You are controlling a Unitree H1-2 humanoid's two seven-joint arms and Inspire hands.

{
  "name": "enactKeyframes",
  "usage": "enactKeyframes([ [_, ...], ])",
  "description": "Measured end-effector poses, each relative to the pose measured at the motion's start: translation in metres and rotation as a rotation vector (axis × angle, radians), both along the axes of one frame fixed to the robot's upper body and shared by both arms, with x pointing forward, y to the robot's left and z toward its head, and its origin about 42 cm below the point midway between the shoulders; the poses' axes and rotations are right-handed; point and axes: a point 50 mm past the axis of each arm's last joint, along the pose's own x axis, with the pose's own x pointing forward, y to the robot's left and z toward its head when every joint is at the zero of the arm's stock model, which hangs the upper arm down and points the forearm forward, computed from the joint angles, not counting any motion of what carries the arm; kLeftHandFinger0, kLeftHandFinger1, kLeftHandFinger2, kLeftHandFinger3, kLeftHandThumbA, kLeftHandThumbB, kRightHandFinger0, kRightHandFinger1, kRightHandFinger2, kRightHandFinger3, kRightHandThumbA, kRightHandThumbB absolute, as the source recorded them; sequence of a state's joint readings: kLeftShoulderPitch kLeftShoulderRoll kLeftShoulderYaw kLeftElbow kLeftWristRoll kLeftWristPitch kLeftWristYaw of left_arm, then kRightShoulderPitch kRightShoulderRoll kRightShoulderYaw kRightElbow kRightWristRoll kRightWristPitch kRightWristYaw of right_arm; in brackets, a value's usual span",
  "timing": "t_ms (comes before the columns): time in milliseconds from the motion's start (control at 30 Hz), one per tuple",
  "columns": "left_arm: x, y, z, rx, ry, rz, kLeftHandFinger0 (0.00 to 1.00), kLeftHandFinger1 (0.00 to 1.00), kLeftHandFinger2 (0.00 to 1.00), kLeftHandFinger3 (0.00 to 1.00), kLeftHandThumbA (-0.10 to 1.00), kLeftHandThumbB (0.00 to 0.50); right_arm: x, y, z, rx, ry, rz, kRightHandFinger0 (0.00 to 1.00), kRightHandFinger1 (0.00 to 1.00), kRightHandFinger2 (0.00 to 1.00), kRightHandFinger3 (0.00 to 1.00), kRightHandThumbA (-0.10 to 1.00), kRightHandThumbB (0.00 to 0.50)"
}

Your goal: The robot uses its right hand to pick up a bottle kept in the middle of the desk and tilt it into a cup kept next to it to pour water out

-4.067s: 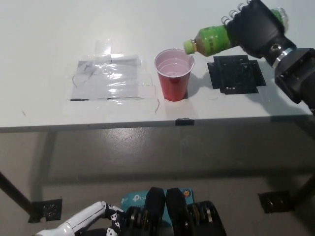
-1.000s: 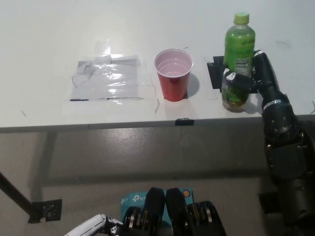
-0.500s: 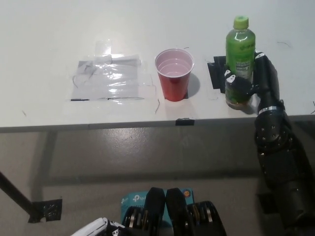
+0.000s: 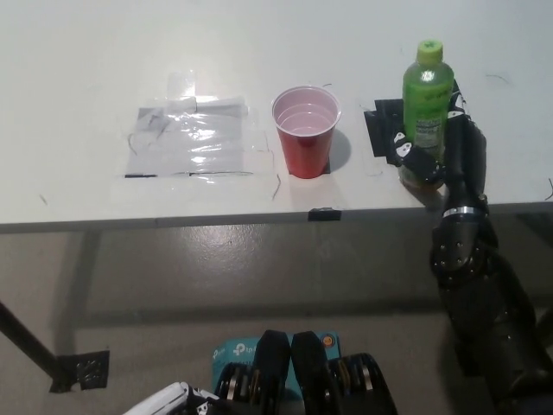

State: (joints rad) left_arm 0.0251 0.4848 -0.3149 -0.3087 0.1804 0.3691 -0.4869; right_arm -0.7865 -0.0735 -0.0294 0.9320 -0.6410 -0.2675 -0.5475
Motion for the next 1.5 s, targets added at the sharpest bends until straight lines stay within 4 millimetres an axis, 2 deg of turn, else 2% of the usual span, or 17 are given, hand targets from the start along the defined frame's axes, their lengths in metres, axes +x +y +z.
enactKeyframes([
  [100,0.0,0.0,0.0,0.0,-0.001,0.001,0.87,0.75,0.8,0.98,0.99,0.399,0.001,0.003,-0.002,-0.008,-0.019,-0.018,1.0,1.0,1.0,1.0,0.69,0.15],
  [200,-0.002,0.001,0.0,0.0,-0.001,0.004,0.88,0.75,0.81,0.99,0.99,0.396,0.0,0.006,-0.002,-0.008,-0.048,-0.037,1.0,1.0,1.0,1.0,0.7,0.213],
  [233,-0.003,0.002,-0.001,0.0,0.0,0.005,0.87,0.75,0.8,0.99,0.99,0.396,0.0,0.008,-0.002,-0.007,-0.055,-0.042,1.0,1.0,1.0,1.0,0.72,0.218],
  [300,-0.005,0.002,-0.002,0.0,0.004,0.006,0.87,0.75,0.8,0.99,0.99,0.383,-0.001,0.01,-0.002,-0.003,-0.07,-0.052,1.0,1.0,1.0,1.0,0.76,0.274],
  [333,-0.005,0.002,-0.002,0.0,0.004,0.006,0.87,0.75,0.8,0.98,0.99,0.383,-0.002,0.011,-0.002,-0.001,-0.076,-0.055,1.0,1.0,1.0,1.0,0.76,0.276],
  [367,-0.005,0.002,-0.002,0.001,0.004,0.006,0.86,0.75,0.8,0.98,0.99,0.4,-0.002,0.011,-0.001,0.0,-0.08,-0.057,1.0,1.0,1.0,1.0,0.77,0.319],
  [433,-0.005,0.002,-0.002,0.002,0.003,0.006,0.88,0.76,0.8,0.98,1.0,0.422,-0.002,0.012,-0.001,-0.001,-0.086,-0.06,1.0,1.0,1.0,1.0,0.78,0.349],
  [633,-0.005,0.003,-0.002,0.008,-0.003,0.008,0.86,0.74,0.78,0.96,1.0,0.415,-0.002,0.013,0.005,0.009,-0.098,-0.074,1.0,1.0,1.0,1.0,0.86,0.414],
  [667,-0.006,0.003,-0.002,0.01,-0.003,0.009,0.85,0.73,0.77,0.94,1.0,0.418,-0.001,0.013,0.005,0.01,-0.097,-0.078,1.0,1.0,1.0,1.0,0.89,0.448],
  [800,-0.008,0.005,-0.003,0.012,-0.006,0.015,0.83,0.74,0.77,0.94,0.99,0.399,-0.002,0.012,0.009,0.01,-0.09,-0.103,1.0,1.0,1.0,1.0,0.95,0.499],
  [867,-0.009,0.006,-0.004,0.012,-0.005,0.017,0.78,0.72,0.77,0.94,1.0,0.402,-0.003,0.011,0.012,0.01,-0.087,-0.114,1.0,1.0,1.0,1.0,0.99,0.5],
  [1033,-0.008,0.009,-0.003,0.012,-0.012,0.03,0.75,0.71,0.77,0.92,0.97,0.363,-0.007,0.005,0.014,-0.009,-0.052,-0.135,1.0,1.0,1.0,1.0,1.0,0.5],
  [1167,-0.008,0.01,-0.002,0.005,-0.018,0.043,0.77,0.72,0.76,0.91,0.97,0.383,-0.014,-0.005,0.011,-0.03,-0.022,-0.151,1.0,1.0,1.0,1.0,1.0,0.5],
  [1300,-0.007,0.009,-0.002,-0.001,-0.02,0.047,0.76,0.72,0.77,0.91,0.98,0.397,-0.029,-0.014,-0.002,-0.045,0.036,-0.157,1.0,1.0,1.0,1.0,1.0,0.5],
  [1400,-0.006,0.01,-0.001,0.0,-0.025,0.051,0.76,0.72,0.77,0.91,0.98,0.411,-0.034,-0.011,-0.01,-0.051,0.078,-0.148,1.0,1.0,1.0,1.0,1.0,0.5],
  [1433,-0.005,0.01,0.0,0.001,-0.027,0.052,0.76,0.72,0.77,0.91,0.97,0.391,-0.035,-0.01,-0.01,-0.051,0.084,-0.143,1.0,1.0,1.0,1.0,1.0,0.5],
  [1500,-0.004,0.011,0.001,0.0,-0.032,0.054,0.76,0.71,0.76,0.91,0.96,0.398,-0.037,-0.006,-0.007,-0.049,0.08,-0.124,1.0,1.0,1.0,1.0,1.0,0.5],
])
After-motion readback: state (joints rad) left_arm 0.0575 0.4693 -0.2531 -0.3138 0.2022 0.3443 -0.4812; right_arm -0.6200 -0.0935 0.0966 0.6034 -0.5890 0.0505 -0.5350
